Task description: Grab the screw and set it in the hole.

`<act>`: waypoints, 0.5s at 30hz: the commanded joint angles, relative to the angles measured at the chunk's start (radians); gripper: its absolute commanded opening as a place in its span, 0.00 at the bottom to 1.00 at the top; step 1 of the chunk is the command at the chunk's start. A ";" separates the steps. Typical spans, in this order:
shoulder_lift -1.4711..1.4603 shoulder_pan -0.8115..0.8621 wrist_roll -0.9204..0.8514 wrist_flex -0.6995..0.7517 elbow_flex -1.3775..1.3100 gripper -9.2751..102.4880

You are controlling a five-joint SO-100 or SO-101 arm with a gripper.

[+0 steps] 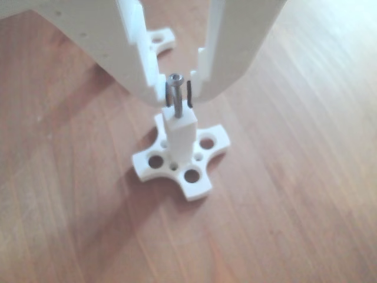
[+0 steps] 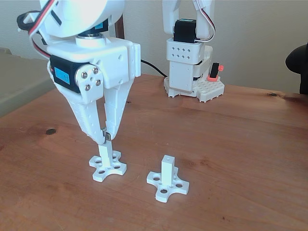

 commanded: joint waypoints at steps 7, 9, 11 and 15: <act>0.035 0.009 -0.018 -0.002 -0.086 0.10; 0.038 0.011 -0.018 0.002 -0.086 0.10; 0.040 0.012 -0.018 0.005 -0.089 0.10; 0.040 0.012 -0.018 0.009 -0.091 0.10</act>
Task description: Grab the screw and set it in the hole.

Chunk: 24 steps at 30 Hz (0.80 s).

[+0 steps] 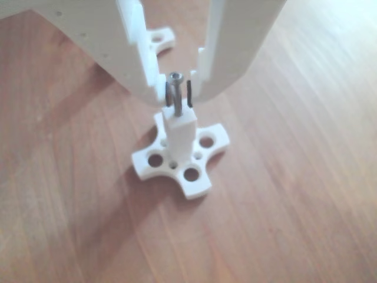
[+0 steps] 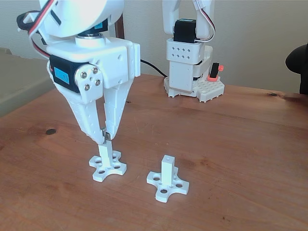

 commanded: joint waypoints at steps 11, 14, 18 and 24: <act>0.043 0.008 -0.020 0.017 -0.092 0.09; 0.044 0.006 -0.020 0.018 -0.094 0.09; 0.044 0.003 -0.020 0.020 -0.095 0.08; 0.044 0.000 -0.020 0.029 -0.101 0.07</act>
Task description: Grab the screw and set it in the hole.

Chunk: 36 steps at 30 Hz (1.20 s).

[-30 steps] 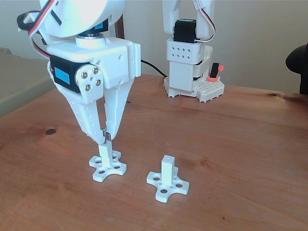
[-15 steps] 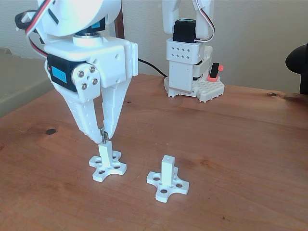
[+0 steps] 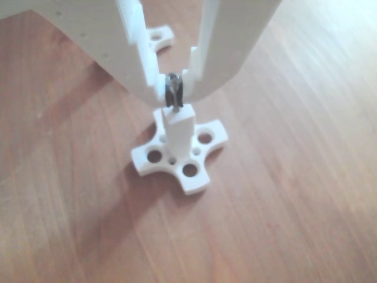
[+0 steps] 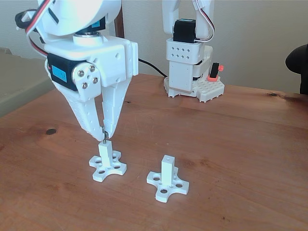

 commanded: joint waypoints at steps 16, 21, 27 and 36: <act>0.054 -0.026 0.008 0.029 -0.121 0.04; 0.066 -0.038 0.018 0.038 -0.124 0.04; 0.077 -0.066 0.034 0.051 -0.126 0.04; 0.101 -0.133 0.067 0.075 -0.127 0.04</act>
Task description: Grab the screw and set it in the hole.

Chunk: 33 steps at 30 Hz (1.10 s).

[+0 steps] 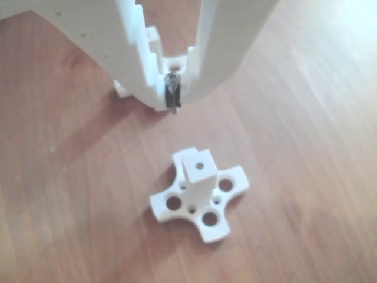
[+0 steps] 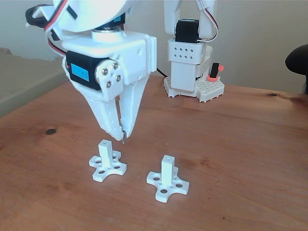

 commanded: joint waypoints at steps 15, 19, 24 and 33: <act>0.121 -0.138 0.058 0.037 -0.104 0.04; 0.121 -0.158 0.067 0.038 -0.107 0.04; 0.121 -0.186 0.080 0.037 -0.109 0.04; 0.109 -0.219 0.095 0.031 -0.109 0.04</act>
